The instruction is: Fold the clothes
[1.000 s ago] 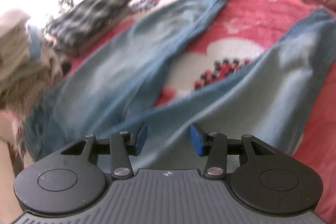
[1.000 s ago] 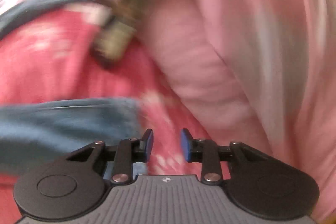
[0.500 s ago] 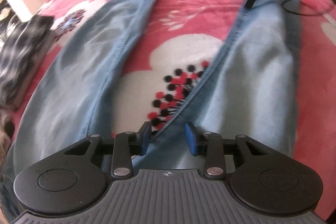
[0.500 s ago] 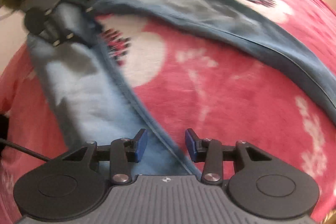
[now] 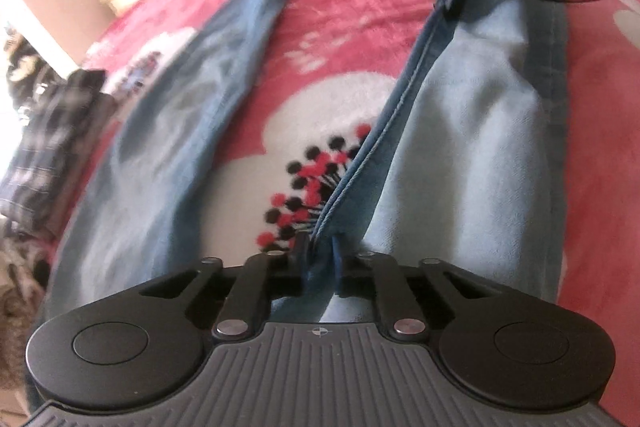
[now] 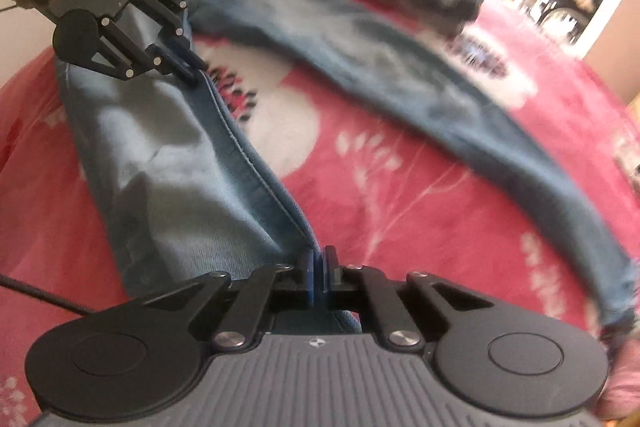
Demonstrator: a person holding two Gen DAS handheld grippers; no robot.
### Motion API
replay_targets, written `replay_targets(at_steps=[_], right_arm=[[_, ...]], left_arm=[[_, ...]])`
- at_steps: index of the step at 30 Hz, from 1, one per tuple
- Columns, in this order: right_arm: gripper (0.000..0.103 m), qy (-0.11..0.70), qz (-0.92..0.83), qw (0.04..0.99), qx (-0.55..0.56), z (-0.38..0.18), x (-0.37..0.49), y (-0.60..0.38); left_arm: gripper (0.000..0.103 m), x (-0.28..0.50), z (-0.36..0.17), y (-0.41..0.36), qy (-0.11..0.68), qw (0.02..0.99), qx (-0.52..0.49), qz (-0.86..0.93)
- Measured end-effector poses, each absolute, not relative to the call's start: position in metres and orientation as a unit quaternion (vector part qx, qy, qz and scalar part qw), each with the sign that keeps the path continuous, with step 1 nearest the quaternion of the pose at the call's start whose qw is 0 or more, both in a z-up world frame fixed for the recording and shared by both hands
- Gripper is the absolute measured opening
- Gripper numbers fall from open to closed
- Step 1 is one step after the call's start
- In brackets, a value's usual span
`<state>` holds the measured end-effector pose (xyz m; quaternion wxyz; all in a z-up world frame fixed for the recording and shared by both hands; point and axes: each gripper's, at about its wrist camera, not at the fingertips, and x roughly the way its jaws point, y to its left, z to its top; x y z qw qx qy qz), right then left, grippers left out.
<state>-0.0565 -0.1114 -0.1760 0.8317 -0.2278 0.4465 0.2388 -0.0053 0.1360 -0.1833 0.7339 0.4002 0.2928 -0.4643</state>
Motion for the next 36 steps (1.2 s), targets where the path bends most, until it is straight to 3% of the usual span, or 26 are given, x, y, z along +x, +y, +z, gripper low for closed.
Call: replay_targets(at_steps=[5,8,9,10,12,16,19,23,29,31,36], right_arm=[[0.008,0.422,0.211,0.838,-0.272,-0.215,-0.048,-0.108],[0.028,0.392,0.187,0.86,-0.269,-0.227,-0.051,-0.114],[0.047,0.382,0.171,0.872,-0.255,-0.223,-0.053,-0.121],[0.05,0.381,0.153,0.887,-0.212,-0.215,-0.052,-0.135],[0.05,0.381,0.101,0.912,-0.112,-0.196,-0.05,-0.174],[0.05,0.357,-0.03,0.929,0.086,-0.152,-0.077,-0.276],[0.05,0.331,-0.1,0.923,0.168,-0.128,-0.129,-0.336],[0.05,0.357,-0.123,0.913,0.152,-0.128,-0.201,-0.349],[0.042,0.473,-0.109,0.858,0.167,-0.204,-0.243,-0.341],[0.037,0.457,-0.156,0.85,0.211,-0.21,-0.263,-0.359],[0.042,0.396,-0.166,0.858,0.283,-0.177,-0.274,-0.368]], left_arm=[[0.008,0.001,-0.183,0.128,0.272,0.757,0.409,-0.431],[0.009,-0.007,-0.202,0.118,0.242,0.754,0.452,-0.41],[0.01,-0.01,-0.209,0.116,0.232,0.752,0.467,-0.404],[0.01,-0.013,-0.212,0.115,0.223,0.752,0.475,-0.398],[0.012,-0.017,-0.212,0.114,0.214,0.759,0.478,-0.387],[0.029,-0.007,-0.193,0.119,0.241,0.788,0.431,-0.368],[0.031,0.005,-0.172,0.132,0.263,0.816,0.381,-0.347],[0.032,0.012,-0.143,0.154,0.297,0.849,0.309,-0.308],[0.033,-0.011,-0.134,0.192,0.395,0.843,0.206,-0.302],[0.033,-0.022,-0.141,0.204,0.424,0.836,0.188,-0.292],[0.033,-0.049,-0.141,0.255,0.486,0.837,0.121,-0.222]])
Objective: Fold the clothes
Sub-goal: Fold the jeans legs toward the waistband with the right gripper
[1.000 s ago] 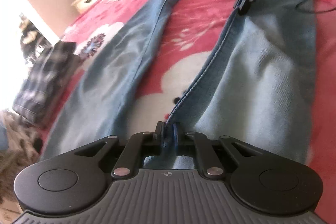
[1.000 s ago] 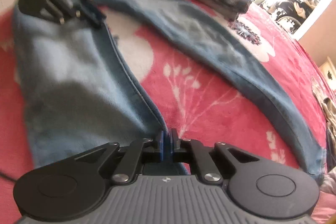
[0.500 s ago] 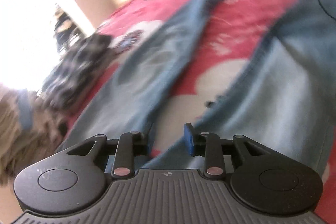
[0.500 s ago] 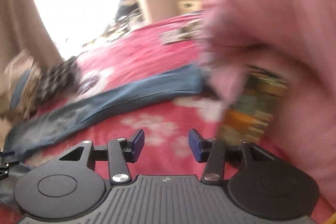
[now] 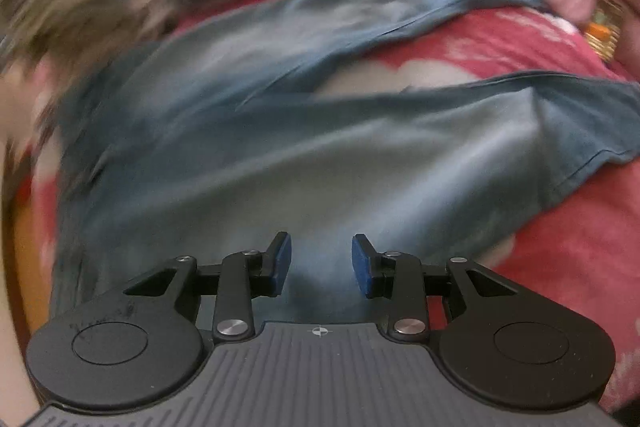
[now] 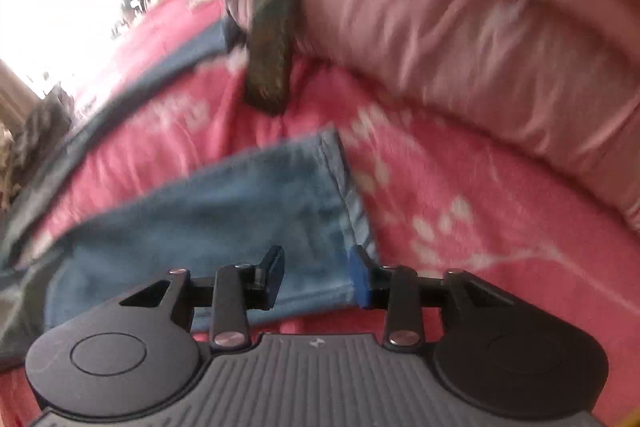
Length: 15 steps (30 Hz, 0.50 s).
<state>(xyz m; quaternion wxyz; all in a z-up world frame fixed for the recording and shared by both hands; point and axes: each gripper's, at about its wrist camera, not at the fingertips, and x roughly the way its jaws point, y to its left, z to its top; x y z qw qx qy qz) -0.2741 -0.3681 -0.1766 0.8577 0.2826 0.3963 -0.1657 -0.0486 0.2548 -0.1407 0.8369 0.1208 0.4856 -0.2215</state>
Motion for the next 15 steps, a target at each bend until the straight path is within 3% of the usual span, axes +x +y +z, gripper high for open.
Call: replay_targets(at_steps=[6,11,15], right_arm=[[0.044,0.355,0.001,0.87,0.341,-0.162,-0.219,-0.333],[0.05,0.446,0.102,0.781,0.426,-0.207,-0.157,-0.297],[0.05,0.518,0.11,0.698,0.482,-0.251,-0.169,-0.27]], left_arm=[[0.034,-0.073,-0.146,0.312,0.523,0.844,-0.019,-0.121],[0.034,-0.079,-0.162,0.339,0.518,0.844,-0.115,-0.075],[0.036,-0.081,-0.173,0.357,0.509,0.841,-0.176,-0.047]])
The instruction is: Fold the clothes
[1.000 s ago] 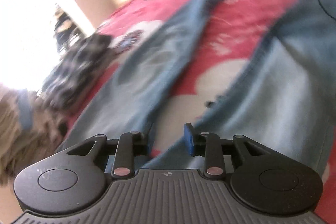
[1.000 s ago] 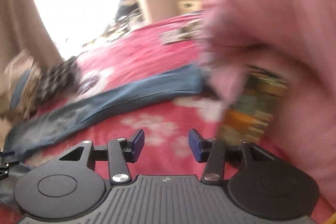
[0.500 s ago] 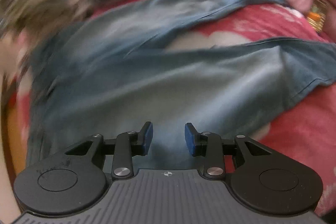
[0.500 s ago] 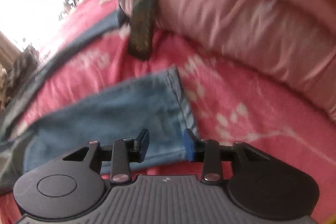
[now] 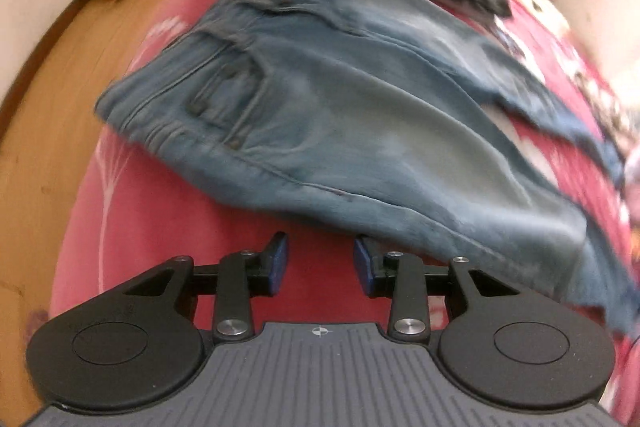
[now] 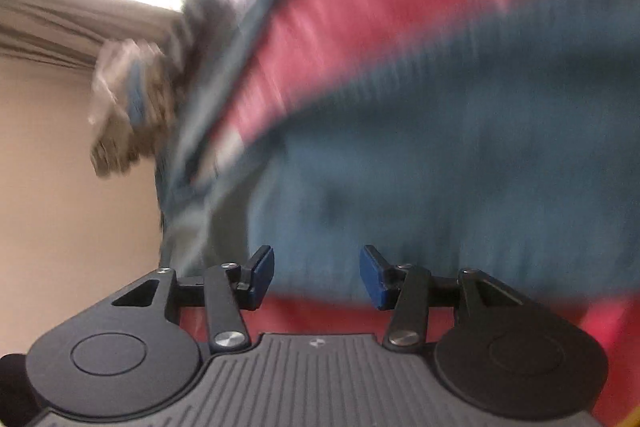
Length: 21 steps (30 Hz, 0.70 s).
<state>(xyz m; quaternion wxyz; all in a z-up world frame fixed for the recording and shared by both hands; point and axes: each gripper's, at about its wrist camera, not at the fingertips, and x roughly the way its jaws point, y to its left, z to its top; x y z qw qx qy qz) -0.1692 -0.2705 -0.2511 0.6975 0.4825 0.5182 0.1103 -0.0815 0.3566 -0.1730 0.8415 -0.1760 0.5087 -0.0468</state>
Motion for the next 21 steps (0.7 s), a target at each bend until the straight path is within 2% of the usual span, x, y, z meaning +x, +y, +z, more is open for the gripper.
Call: replay_targets(at_steps=[6,9,12,17,18,20,21], right_arm=[[0.05,0.476,0.068,0.633,0.607,-0.274,-0.234,-0.267],[0.052,0.399,0.013,0.641,0.655,-0.274,-0.254,-0.283],[0.053,0.329,-0.029,0.634,0.7,-0.283,-0.264,-0.296],[0.049,0.329,-0.05,0.642,0.691,-0.287,-0.252,-0.286],[0.044,0.334,-0.056,0.651,0.679,-0.284,-0.248,-0.283],[0.024,0.351,-0.074,0.664,0.656,-0.278,-0.244,-0.279],[0.005,0.359,-0.084,0.671,0.644,-0.275,-0.242,-0.277]], left_arm=[[0.042,-0.086,-0.176,0.366,0.493,0.84,-0.221,-0.053],[0.043,-0.083,-0.18,0.377,0.488,0.823,-0.288,-0.051],[0.043,-0.076,-0.184,0.379,0.482,0.818,-0.309,-0.052],[0.043,-0.065,-0.197,0.374,0.481,0.815,-0.321,-0.036],[0.043,-0.063,-0.2,0.372,0.48,0.816,-0.321,-0.031],[0.041,-0.063,-0.2,0.368,0.474,0.82,-0.318,-0.022],[0.039,-0.063,-0.199,0.367,0.472,0.823,-0.314,-0.015]])
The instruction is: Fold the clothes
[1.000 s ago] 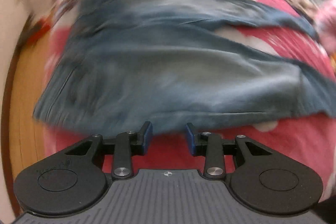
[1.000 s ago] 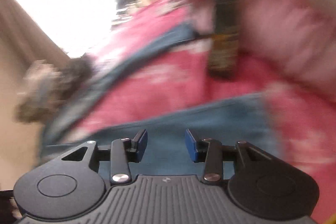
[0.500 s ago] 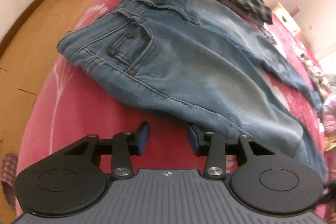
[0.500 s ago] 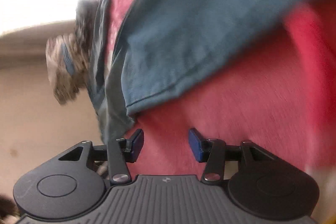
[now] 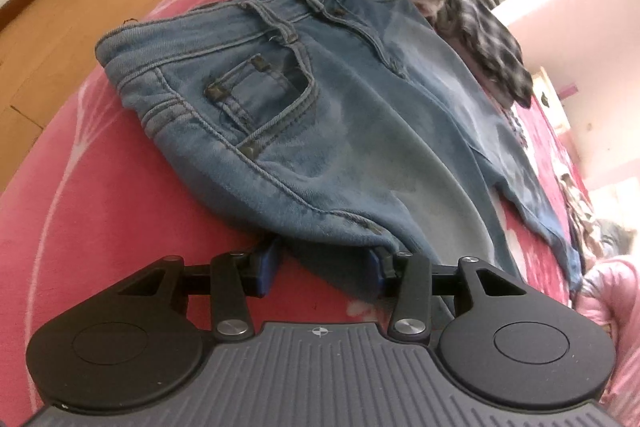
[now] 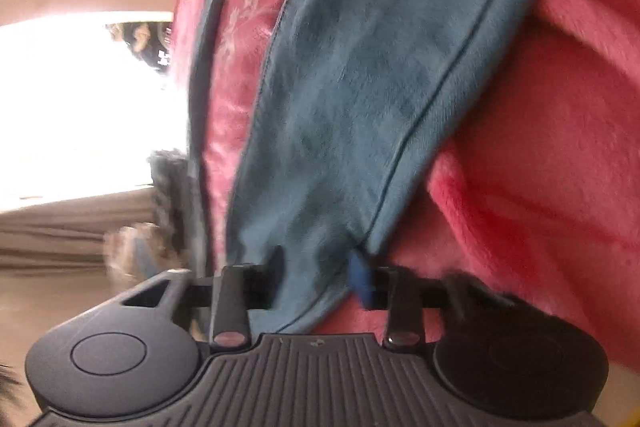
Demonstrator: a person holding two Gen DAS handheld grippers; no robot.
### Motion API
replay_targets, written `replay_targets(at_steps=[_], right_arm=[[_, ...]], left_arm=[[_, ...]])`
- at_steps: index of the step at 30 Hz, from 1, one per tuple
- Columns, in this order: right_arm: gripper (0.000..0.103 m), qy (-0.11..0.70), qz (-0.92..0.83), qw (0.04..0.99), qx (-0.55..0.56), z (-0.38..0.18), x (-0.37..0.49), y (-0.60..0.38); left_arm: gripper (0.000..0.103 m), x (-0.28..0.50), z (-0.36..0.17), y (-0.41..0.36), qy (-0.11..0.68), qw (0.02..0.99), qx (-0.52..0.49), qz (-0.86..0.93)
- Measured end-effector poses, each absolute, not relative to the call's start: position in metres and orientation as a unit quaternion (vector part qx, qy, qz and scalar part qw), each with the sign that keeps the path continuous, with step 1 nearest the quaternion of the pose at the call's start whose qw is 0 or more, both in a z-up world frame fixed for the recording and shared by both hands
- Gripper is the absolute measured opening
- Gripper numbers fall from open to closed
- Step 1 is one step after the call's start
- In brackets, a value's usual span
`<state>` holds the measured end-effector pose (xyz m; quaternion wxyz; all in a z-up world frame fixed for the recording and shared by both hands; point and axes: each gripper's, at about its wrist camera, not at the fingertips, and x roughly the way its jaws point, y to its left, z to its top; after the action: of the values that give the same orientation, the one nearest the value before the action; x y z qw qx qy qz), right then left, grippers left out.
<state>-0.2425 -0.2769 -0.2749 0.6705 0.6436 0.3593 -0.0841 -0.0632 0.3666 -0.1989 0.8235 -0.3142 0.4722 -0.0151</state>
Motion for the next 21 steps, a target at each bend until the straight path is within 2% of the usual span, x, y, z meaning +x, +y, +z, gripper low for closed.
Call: replay_targets(at_steps=[2,4,6,7,11,14,16,18,19,20,21], right_arm=[[0.001,0.372,-0.1,0.685,0.619,-0.265,-0.241,-0.272],[0.001,0.378,-0.105,0.709,0.585,-0.244,-0.239,-0.269],[0.001,0.389,-0.117,0.72,0.563,-0.222,-0.242,-0.271],[0.001,0.396,-0.125,0.721,0.555,-0.217,-0.245,-0.275],[0.001,0.395,-0.133,0.696,0.585,-0.224,-0.258,-0.289],[0.012,0.371,-0.103,0.656,0.649,-0.244,-0.272,-0.298],[0.05,0.37,-0.1,0.647,0.659,-0.253,-0.267,-0.293],[0.053,0.366,-0.105,0.639,0.668,-0.263,-0.263,-0.289],[0.053,0.361,-0.103,0.633,0.677,-0.268,-0.261,-0.288],[0.053,0.354,-0.101,0.627,0.687,-0.273,-0.259,-0.286],[0.053,0.349,-0.099,0.625,0.691,-0.275,-0.258,-0.285]], left_arm=[[0.019,-0.065,-0.197,0.366,0.472,0.828,-0.304,0.003],[0.011,-0.066,-0.194,0.367,0.474,0.828,-0.299,0.018],[0.007,-0.066,-0.183,0.367,0.477,0.83,-0.288,0.023],[0.0,-0.067,-0.176,0.367,0.479,0.833,-0.277,0.023],[0.0,-0.068,-0.16,0.365,0.491,0.838,-0.236,0.012],[0.0,-0.068,-0.164,0.364,0.496,0.837,-0.23,-0.016],[0.001,-0.071,-0.168,0.367,0.49,0.834,-0.252,-0.035],[0.014,-0.074,-0.171,0.366,0.487,0.832,-0.26,-0.041],[0.031,-0.076,-0.173,0.366,0.487,0.831,-0.266,-0.04],[0.039,-0.078,-0.174,0.365,0.485,0.83,-0.273,-0.038],[0.04,-0.079,-0.175,0.365,0.484,0.829,-0.279,-0.035]])
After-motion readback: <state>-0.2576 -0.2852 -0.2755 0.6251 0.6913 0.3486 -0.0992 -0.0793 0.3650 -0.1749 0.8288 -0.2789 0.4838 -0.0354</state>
